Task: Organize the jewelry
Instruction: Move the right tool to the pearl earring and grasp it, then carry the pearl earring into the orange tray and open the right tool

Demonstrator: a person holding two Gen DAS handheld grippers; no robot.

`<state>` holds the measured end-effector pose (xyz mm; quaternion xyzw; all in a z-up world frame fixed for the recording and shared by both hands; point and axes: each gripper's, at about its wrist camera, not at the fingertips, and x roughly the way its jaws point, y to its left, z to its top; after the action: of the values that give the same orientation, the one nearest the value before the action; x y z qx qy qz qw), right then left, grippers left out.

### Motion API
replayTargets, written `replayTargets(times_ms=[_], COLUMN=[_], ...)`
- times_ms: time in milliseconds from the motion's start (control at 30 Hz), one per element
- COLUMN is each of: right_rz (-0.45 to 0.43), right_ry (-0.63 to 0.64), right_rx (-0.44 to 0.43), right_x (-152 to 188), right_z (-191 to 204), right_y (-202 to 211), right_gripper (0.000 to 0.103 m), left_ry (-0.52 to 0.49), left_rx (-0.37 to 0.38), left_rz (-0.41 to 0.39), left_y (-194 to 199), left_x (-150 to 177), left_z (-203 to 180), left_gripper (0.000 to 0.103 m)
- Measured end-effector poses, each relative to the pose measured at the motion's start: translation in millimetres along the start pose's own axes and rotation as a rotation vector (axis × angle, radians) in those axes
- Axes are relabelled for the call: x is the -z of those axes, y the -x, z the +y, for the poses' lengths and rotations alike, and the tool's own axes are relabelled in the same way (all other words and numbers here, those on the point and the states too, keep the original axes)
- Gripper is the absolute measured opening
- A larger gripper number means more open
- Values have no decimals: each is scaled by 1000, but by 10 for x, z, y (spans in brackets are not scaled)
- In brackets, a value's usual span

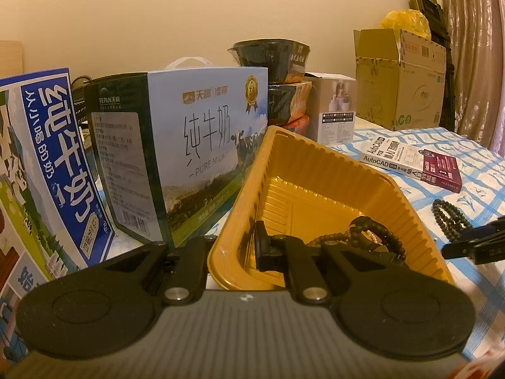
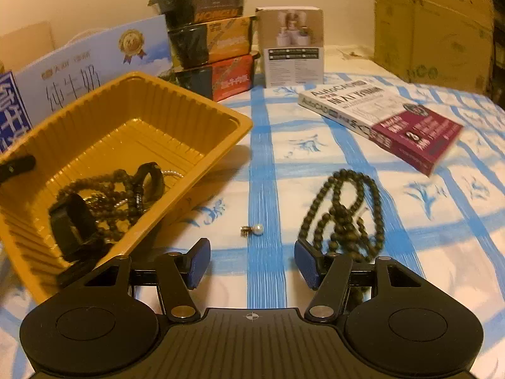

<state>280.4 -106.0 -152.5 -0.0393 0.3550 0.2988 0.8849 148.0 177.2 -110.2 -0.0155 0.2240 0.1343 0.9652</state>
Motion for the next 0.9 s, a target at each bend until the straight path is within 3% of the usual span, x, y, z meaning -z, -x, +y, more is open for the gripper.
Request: replayTargets(times_ms=[67,100,300,367,633,900], right_rz=[3,14,8,8,-26,-116], right_ry=[33,45,84,98,150,127], right_rx=[-15,-13,6,6,18,-96], right_x=[-6,-8,-58,-69,-59,-350], right_z=[16,24,32,41,118,352], right_y=[-109,-160,-314,-327,-212,255], right_gripper=[44,42,36,19,19,19], left_ry=[-1,-2,0,-1,2,6], left_rx=[0,0,0,0,-1,1], left_rz=[2,2,2,1,2,2], left_y=[-6,-7,-4,2,4,18], left_x=[0,1,3,3,1,-9], left_z=[4,9,1,-1,-1,1], left_gripper=[10,10,10,10,10,10])
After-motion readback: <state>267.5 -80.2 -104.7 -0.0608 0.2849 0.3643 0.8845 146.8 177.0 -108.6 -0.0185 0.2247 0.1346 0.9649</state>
